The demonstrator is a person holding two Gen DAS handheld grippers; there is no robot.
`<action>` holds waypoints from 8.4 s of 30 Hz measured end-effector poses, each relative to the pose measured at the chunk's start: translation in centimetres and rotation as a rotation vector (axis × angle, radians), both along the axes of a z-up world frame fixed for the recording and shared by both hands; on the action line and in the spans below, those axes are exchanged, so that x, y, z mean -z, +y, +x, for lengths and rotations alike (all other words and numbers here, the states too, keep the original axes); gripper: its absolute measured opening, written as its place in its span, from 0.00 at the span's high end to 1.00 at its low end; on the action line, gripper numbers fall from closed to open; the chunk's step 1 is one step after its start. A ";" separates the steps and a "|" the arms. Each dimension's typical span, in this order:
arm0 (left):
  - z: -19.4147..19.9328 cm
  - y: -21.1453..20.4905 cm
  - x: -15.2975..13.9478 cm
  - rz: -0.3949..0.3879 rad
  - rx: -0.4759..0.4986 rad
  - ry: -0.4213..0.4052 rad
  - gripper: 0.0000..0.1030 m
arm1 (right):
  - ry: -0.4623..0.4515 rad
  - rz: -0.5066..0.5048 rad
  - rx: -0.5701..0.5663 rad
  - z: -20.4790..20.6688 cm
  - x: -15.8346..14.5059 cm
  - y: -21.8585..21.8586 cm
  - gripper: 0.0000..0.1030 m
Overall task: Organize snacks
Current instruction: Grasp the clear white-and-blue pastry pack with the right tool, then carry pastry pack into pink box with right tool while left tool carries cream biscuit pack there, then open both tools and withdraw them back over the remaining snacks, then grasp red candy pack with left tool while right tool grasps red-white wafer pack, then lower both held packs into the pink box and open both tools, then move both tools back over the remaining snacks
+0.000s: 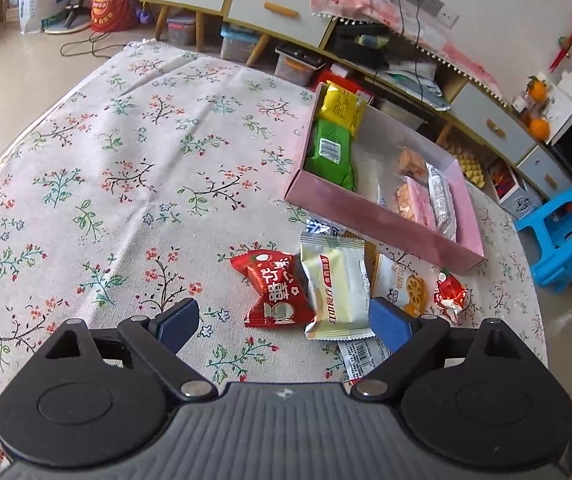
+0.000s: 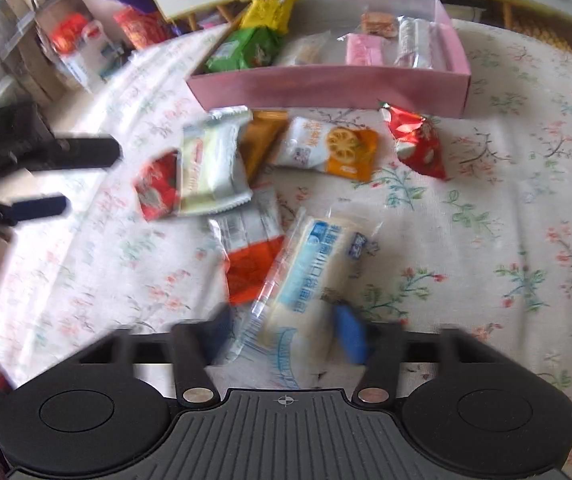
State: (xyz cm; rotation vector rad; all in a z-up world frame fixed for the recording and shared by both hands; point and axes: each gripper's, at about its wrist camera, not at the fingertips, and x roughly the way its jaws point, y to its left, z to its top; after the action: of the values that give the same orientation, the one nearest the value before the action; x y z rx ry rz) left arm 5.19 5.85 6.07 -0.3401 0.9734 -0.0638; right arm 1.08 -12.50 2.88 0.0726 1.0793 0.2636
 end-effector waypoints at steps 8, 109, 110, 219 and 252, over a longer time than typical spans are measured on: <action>0.1 0.7 -0.2 -0.032 -0.013 0.004 0.15 | -0.071 0.146 0.118 0.5 -4.4 -4.8 0.82; 8.8 -2.1 -3.9 -0.039 0.063 -0.151 0.13 | -0.234 0.071 0.137 13.6 -8.8 -7.4 0.37; 8.6 -1.8 -4.1 -0.032 0.054 -0.143 0.13 | -0.264 0.025 0.118 13.1 -9.1 -6.9 0.31; 6.5 -1.6 -3.3 -0.035 0.092 -0.070 0.59 | -0.104 0.189 0.219 12.9 -5.7 -11.7 0.64; 11.8 -3.8 -4.1 0.054 0.040 -0.096 0.28 | -0.179 0.372 0.246 21.0 -8.9 -8.1 0.24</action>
State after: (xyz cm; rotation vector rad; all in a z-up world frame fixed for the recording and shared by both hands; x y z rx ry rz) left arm 17.02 2.04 10.14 -0.2662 0.8856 -0.0894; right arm 22.09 -20.64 11.80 0.5029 0.8234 0.2404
